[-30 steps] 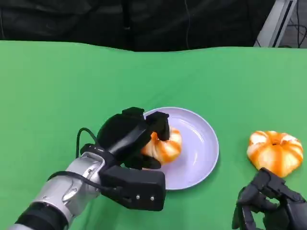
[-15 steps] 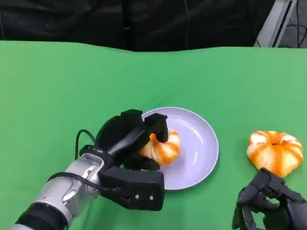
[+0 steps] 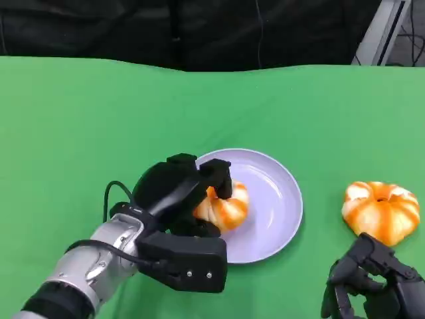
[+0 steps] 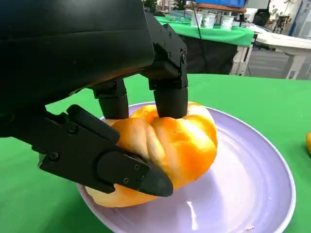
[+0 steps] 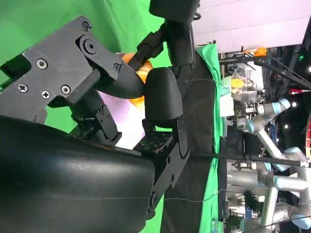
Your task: Grasp the bread from the table and place it into the plate.
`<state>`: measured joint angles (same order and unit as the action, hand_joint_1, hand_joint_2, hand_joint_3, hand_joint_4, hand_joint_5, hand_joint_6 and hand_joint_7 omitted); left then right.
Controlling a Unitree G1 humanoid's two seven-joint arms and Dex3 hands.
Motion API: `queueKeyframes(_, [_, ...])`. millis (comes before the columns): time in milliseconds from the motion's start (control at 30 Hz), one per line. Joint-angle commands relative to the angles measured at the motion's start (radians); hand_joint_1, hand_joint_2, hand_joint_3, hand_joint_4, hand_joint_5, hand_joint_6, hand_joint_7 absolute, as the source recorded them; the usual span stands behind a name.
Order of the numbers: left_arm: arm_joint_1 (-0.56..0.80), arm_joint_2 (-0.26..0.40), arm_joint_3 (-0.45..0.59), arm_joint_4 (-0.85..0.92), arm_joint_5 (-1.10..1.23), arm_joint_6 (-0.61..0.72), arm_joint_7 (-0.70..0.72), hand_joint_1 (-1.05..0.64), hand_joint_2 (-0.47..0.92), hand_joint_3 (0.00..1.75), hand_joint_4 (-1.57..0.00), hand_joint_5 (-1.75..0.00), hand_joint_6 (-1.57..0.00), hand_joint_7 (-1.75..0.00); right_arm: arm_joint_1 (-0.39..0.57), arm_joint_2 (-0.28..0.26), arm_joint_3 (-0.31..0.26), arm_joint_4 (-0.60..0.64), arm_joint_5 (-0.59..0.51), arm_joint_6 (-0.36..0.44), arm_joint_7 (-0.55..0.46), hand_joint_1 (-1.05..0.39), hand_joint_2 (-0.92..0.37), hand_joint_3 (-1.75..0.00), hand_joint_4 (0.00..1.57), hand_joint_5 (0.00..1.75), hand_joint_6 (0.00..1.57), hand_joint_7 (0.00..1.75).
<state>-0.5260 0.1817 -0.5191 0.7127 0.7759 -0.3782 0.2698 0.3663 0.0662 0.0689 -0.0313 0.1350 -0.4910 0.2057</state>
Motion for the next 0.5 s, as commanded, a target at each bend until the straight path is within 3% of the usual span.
queueKeyframes(33, [-0.023, 0.008, 0.001, 0.008, -0.012, -0.005, -0.006, -0.08, 0.92, 0.17, -0.57, -1.75, -0.54, -1.71, 0.008, -0.009, -0.004, -0.016, 0.004, 0.003, -0.006, -0.13, -0.46, -1.37, 0.84, 1.75, 0.77, 1.58])
queueKeyframes(267, [-0.022, 0.009, 0.0, 0.005, -0.009, -0.001, -0.008, -0.08, 0.92, 0.17, -0.57, -1.75, -0.55, -1.71, 0.009, -0.009, -0.003, -0.014, 0.006, 0.0, -0.004, -0.13, -0.46, -1.37, 0.84, 1.75, 0.77, 1.58])
queueKeyframes(500, [-0.014, 0.009, -0.003, 0.022, -0.011, 0.007, -0.018, -0.1, 0.92, 0.14, -0.55, -1.75, -0.58, -1.59, 0.015, -0.009, -0.001, -0.028, 0.005, 0.011, -0.006, -0.13, -0.46, -1.37, 0.84, 1.75, 0.77, 1.58])
